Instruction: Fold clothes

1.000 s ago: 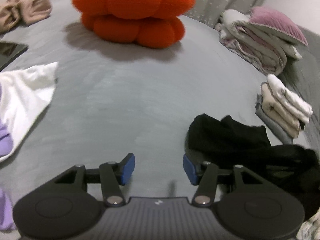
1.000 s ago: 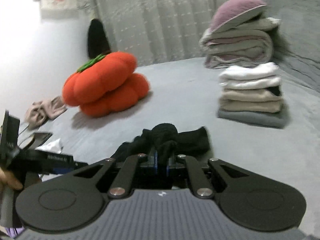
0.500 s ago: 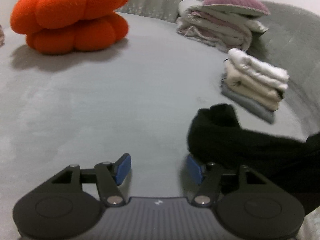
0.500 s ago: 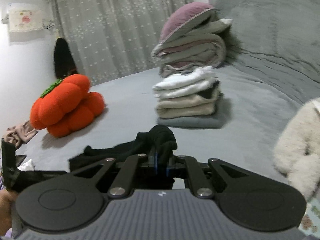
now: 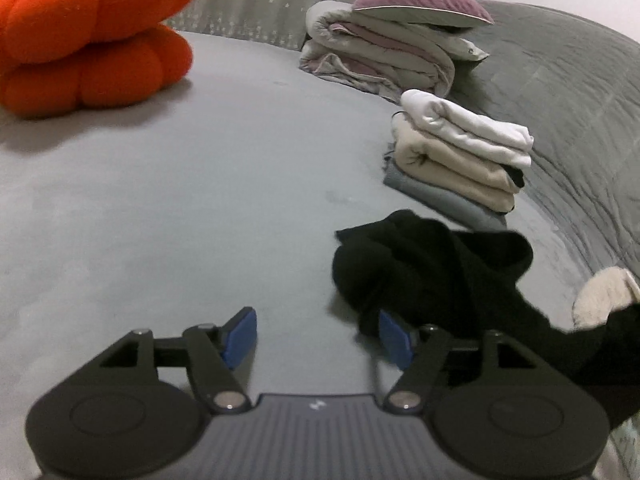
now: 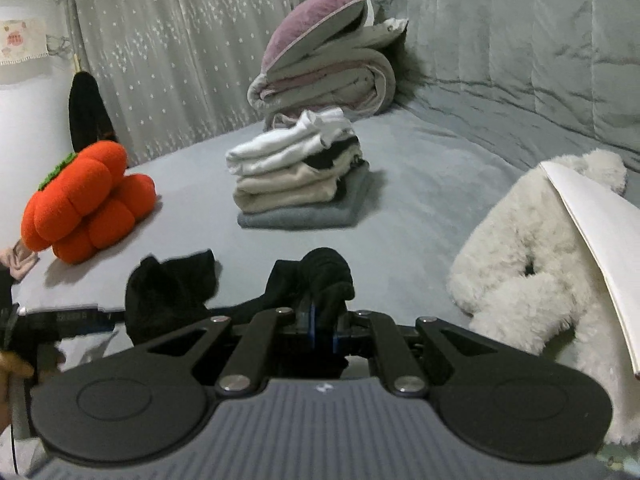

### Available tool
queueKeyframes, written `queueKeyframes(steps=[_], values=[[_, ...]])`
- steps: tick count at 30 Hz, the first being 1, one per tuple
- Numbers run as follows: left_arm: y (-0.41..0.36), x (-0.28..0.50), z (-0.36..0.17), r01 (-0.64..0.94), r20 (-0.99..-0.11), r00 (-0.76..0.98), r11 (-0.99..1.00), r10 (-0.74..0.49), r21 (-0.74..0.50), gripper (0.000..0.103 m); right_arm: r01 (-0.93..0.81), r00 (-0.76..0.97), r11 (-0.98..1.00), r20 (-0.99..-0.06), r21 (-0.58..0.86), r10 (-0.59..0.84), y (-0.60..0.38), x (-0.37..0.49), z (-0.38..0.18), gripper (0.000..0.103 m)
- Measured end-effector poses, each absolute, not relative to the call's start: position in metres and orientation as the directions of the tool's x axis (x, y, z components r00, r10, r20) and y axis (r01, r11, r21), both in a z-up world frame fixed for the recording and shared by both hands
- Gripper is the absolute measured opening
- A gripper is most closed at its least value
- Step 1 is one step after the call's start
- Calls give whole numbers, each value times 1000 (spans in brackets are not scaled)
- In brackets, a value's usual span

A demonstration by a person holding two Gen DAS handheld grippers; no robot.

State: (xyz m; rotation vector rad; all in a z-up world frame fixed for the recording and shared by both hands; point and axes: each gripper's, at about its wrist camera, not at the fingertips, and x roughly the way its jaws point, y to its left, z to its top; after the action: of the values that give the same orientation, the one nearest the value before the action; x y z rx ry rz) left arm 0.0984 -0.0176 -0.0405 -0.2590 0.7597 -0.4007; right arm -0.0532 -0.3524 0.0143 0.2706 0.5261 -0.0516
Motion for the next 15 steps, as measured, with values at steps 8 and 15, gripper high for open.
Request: queueKeyframes(steps=[8,15], values=[[-35,135,-54,155,-524,594,726,-611,-670,71,119,853,959,-521,258,35,-361,-51,10,9],[-71,145,-61,116,-553,530,700,-643,-704,64,116,852,951,-522,287,53,-362,-44,11,9]])
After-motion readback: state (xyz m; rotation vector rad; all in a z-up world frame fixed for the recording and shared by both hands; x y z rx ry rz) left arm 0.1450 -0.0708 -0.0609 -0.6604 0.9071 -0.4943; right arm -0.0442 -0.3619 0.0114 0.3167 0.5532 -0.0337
